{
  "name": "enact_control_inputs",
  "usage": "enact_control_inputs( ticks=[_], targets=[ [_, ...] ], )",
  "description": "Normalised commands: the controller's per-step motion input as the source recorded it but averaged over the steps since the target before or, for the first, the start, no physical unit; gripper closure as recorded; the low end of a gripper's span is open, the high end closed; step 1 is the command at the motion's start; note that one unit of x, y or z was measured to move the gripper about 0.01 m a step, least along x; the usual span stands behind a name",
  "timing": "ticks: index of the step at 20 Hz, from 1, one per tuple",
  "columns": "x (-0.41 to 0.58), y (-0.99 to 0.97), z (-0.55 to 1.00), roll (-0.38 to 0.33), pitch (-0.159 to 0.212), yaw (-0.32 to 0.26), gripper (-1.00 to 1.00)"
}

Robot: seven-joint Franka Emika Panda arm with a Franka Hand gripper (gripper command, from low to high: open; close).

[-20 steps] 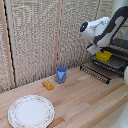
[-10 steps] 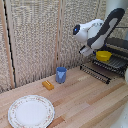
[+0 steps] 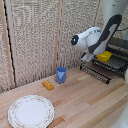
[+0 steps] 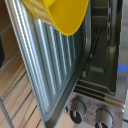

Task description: Please reach out your grabber to the yellow dish. Tenderly grip the yellow dish using your grabber. Set the yellow dish on the baking sheet. Posit your grabber on the rim of the baking sheet carrying the yellow dish. Mindfully slide the baking sheet with the yellow dish into the oven. Let go of your grabber's hold on the baking sheet's edge when it is entirely in the oven.

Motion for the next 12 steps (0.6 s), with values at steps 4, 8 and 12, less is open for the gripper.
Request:
enact_control_inputs(
  ticks=[4,8,12],
  targets=[
    [0.155,0.20,-0.28,-0.253,0.175,0.150,-1.00],
    [0.166,0.28,-0.26,-0.215,0.146,0.175,-1.00],
    [0.008,0.05,-0.20,-0.162,0.109,0.205,-1.00]
  ],
)
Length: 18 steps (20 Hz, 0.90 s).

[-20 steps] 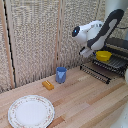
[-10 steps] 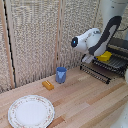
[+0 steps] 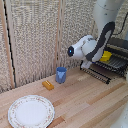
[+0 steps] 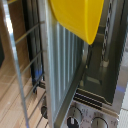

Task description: Please reach out your grabber to the yellow dish. Tenderly grip the yellow dish using your grabber. Set the yellow dish on the baking sheet. Posit your grabber on the rim of the baking sheet carrying the yellow dish. Mindfully slide the baking sheet with the yellow dish into the oven. Let go of your grabber's hold on the baking sheet's edge when it is entirely in the oven.

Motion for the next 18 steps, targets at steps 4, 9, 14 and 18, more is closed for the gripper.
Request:
enact_control_inputs(
  ticks=[4,9,14,18],
  targets=[
    [-0.212,-0.17,-0.03,-0.055,0.010,0.177,-1.00],
    [-0.234,-0.31,0.06,-0.009,-0.018,0.083,-1.00],
    [-0.208,-0.36,0.06,-0.001,-0.033,0.007,-1.00],
    [-0.093,-0.28,0.00,0.004,0.000,0.006,-1.00]
  ],
)
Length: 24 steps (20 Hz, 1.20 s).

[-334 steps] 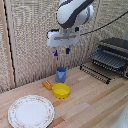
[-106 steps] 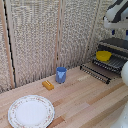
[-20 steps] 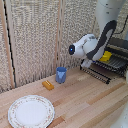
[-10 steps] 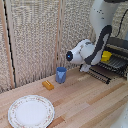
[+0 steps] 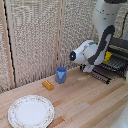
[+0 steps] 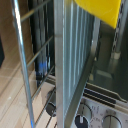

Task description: Please reach out your grabber to the yellow dish. Tenderly grip the yellow dish using your grabber. Set the yellow dish on the baking sheet. Posit your grabber on the rim of the baking sheet carrying the yellow dish. Mindfully slide the baking sheet with the yellow dish into the oven. Let go of your grabber's hold on the baking sheet's edge when it is entirely in the oven.

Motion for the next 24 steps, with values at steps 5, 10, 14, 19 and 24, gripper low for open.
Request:
enact_control_inputs(
  ticks=[5,10,14,19,24],
  targets=[
    [-0.006,-0.22,0.00,0.012,0.000,0.000,1.00],
    [0.008,-0.15,0.00,0.030,0.003,-0.001,1.00],
    [0.095,-0.06,0.00,0.028,0.061,0.005,1.00],
    [0.122,-0.01,0.00,-0.003,0.103,0.056,1.00],
    [0.107,0.02,0.00,-0.081,0.096,0.034,1.00]
  ],
)
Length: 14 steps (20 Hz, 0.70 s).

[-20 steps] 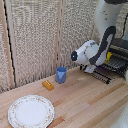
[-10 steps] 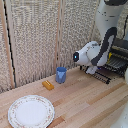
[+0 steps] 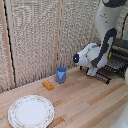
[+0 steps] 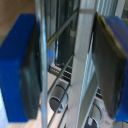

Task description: Please reach out your grabber to the yellow dish. Tenderly grip the yellow dish using your grabber. Set the yellow dish on the baking sheet. Posit your grabber on the rim of the baking sheet carrying the yellow dish. Mindfully slide the baking sheet with the yellow dish into the oven. Let go of your grabber's hold on the baking sheet's edge when it is entirely in the oven.

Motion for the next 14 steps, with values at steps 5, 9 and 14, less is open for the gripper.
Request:
enact_control_inputs(
  ticks=[5,9,14],
  targets=[
    [0.017,-0.14,0.28,0.147,0.047,0.000,1.00],
    [0.019,-0.28,0.51,0.232,0.050,-0.001,1.00],
    [0.106,-0.32,0.62,0.208,0.003,-0.001,1.00]
  ],
)
